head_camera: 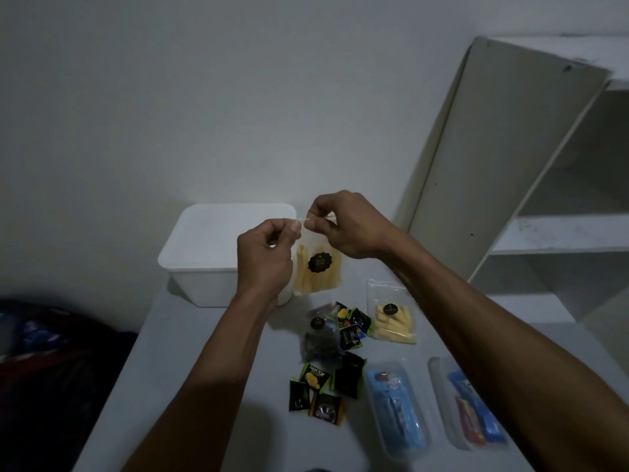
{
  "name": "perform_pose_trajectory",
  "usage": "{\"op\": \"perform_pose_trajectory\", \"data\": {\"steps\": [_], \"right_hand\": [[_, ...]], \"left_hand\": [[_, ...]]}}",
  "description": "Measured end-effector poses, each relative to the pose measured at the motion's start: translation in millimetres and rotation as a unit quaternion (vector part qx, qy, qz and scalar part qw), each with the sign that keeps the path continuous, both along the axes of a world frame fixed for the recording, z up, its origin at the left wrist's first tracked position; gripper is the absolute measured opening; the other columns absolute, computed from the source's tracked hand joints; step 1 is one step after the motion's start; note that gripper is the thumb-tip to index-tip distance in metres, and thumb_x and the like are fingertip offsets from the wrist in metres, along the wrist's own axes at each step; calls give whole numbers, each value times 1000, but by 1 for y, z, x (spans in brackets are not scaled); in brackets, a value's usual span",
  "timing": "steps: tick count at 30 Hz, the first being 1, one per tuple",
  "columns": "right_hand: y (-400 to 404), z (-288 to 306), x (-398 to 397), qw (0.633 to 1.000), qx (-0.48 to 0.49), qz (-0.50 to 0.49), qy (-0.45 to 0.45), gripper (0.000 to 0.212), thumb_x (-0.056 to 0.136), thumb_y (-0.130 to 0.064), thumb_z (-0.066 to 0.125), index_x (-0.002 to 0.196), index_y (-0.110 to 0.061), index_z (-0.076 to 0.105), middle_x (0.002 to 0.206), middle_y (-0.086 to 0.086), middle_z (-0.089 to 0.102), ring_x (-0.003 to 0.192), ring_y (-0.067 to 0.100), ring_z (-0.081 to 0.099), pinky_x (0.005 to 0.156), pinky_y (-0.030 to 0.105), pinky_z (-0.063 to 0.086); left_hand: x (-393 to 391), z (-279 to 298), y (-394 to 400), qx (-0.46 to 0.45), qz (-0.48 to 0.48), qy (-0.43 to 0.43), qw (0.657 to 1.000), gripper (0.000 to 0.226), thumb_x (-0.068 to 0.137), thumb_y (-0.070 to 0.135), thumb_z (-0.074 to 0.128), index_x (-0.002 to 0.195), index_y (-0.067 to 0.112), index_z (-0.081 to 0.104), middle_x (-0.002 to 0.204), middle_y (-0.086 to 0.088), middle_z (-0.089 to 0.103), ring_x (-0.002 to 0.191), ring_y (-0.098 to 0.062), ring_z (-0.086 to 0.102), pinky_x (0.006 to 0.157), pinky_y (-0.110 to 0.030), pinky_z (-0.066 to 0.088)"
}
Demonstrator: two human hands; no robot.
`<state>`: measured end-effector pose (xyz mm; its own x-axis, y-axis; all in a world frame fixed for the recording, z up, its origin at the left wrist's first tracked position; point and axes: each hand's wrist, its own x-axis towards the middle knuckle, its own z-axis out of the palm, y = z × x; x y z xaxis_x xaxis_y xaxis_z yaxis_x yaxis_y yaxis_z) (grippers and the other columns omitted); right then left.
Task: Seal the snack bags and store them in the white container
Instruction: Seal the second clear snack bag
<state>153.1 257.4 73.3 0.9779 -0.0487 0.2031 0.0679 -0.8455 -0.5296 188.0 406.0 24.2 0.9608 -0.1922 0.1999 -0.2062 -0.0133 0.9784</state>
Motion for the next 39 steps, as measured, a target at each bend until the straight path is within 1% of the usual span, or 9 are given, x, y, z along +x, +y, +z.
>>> {"op": "perform_pose_trajectory", "data": {"steps": [5, 9, 12, 16, 21, 26, 30, 36, 39], "right_hand": [[-12, 8, -8, 999, 37, 20, 10, 13, 97, -28, 61, 99, -18, 68, 96, -10, 64, 90, 4, 56, 71, 11, 38], [-16, 7, -7, 999, 43, 3, -8, 9, 96, -29, 61, 95, -21, 67, 95, -9, 65, 90, 7, 59, 74, 20, 41], [-16, 6, -7, 999, 42, 3, -15, 9, 96, -30, 63, 93, -22, 67, 94, -9, 66, 90, 7, 60, 77, 25, 44], [-20, 7, -12, 997, 70, 10, -24, 15, 95, -28, 63, 98, -16, 71, 96, -10, 67, 92, 4, 59, 74, 12, 41], [-26, 5, -11, 997, 73, -19, -11, 12, 95, -29, 63, 93, -19, 69, 98, -8, 67, 93, 7, 59, 76, 21, 40], [-34, 5, -17, 995, 98, -14, -8, 10, 94, -29, 65, 90, -21, 70, 91, -15, 66, 86, -6, 57, 70, 8, 37], [-38, 1, -17, 995, 88, -36, -13, 10, 95, -29, 64, 87, -23, 67, 93, -11, 66, 89, 4, 59, 68, 11, 38], [-47, -4, -22, 992, 118, -37, -13, 11, 95, -28, 65, 89, -20, 70, 93, -13, 67, 96, 6, 62, 76, 20, 42], [-48, -8, -24, 993, 105, -49, -19, 11, 96, -28, 63, 88, -22, 67, 84, -19, 62, 82, -2, 57, 68, 15, 38]], "left_hand": [[-1, 7, 0, -8, 16, 12, 1000, 10, 91, 21, 67, 82, 24, 70, 80, 1, 71, 76, -5, 63, 67, -16, 48], [-2, 10, -5, -5, -5, 12, 1000, 7, 91, 23, 67, 88, 19, 71, 87, -1, 72, 81, -9, 65, 65, -13, 50], [-4, 11, -9, 1, -8, -2, 1000, 7, 91, 22, 67, 86, 18, 71, 89, -5, 72, 82, -13, 64, 67, -15, 50], [-2, 13, -12, -4, 13, 4, 1000, 8, 91, 19, 67, 83, 18, 70, 87, -7, 71, 81, -12, 63, 71, -21, 50], [-2, 13, -17, -4, 6, 7, 1000, 8, 90, 17, 67, 84, 14, 71, 87, -6, 70, 79, -11, 61, 65, -12, 49], [0, 12, -20, -10, 7, 12, 1000, 9, 91, 17, 67, 88, 9, 71, 85, -5, 69, 77, -10, 61, 62, -9, 48], [-1, 10, -23, -7, 0, 20, 1000, 11, 91, 18, 67, 89, 8, 71, 85, -3, 69, 78, -9, 62, 62, -8, 48], [2, 7, -22, -18, 7, 35, 999, 9, 91, 17, 67, 82, 14, 70, 84, -2, 69, 76, -8, 61, 61, -9, 48], [0, 6, -24, -12, 3, 33, 999, 8, 90, 17, 68, 83, 14, 70, 85, -3, 69, 77, -9, 61, 61, -9, 48]]}}
